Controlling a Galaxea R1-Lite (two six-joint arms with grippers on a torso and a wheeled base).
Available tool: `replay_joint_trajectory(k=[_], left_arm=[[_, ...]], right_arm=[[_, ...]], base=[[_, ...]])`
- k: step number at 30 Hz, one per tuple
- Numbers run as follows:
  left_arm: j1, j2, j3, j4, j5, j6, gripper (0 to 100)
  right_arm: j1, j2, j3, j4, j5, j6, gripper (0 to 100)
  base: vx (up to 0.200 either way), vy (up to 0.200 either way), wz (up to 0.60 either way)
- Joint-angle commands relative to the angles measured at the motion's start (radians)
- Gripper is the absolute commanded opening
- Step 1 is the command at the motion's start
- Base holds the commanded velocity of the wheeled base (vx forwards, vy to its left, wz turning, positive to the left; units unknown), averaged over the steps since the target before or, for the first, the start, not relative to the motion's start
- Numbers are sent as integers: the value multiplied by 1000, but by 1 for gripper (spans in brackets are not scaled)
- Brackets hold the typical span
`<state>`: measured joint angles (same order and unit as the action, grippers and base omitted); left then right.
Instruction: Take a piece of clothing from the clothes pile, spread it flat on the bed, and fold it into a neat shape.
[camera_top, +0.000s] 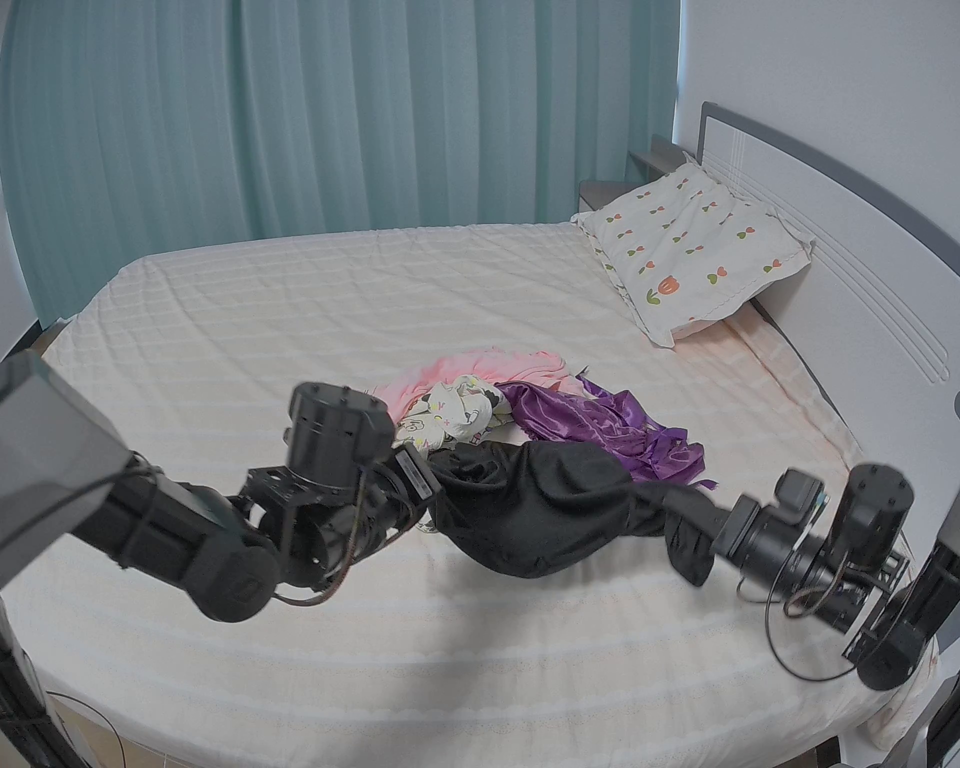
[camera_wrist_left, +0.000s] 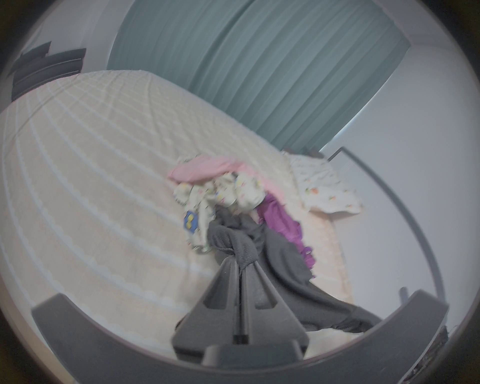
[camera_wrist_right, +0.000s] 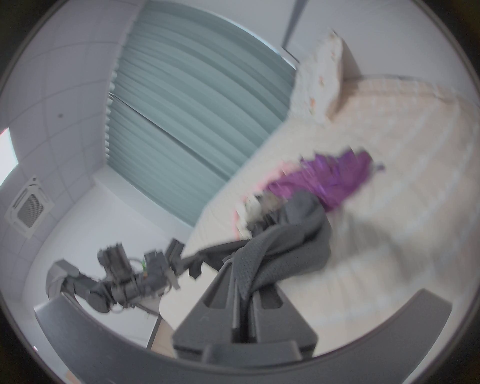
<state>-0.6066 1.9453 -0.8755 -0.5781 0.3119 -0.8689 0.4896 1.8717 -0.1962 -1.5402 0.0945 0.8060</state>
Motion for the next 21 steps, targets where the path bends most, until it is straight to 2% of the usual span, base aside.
replay_joint_trajectory(k=[1,6,10,17,21], left_arm=[[7,-329,35,-8,-4,-2,0],[8,-424,47,-9,-4,-2,0],[13,-421,67,-9,1,-9,0],[7,-379,208,-52,-7,-27,0],[1,-341,283,-103,-50,-70,0]], right_arm=[[-132,-275,-261,83,-1,-65,0],[-154,-382,-312,221,22,-59,0],[-154,-355,-236,227,41,-47,0],[-120,-284,-78,207,99,67,0],[-71,-230,-32,180,103,139,0]], base=[[0,0,0],[0,0,0],[0,0,0],[0,0,0],[0,0,0]])
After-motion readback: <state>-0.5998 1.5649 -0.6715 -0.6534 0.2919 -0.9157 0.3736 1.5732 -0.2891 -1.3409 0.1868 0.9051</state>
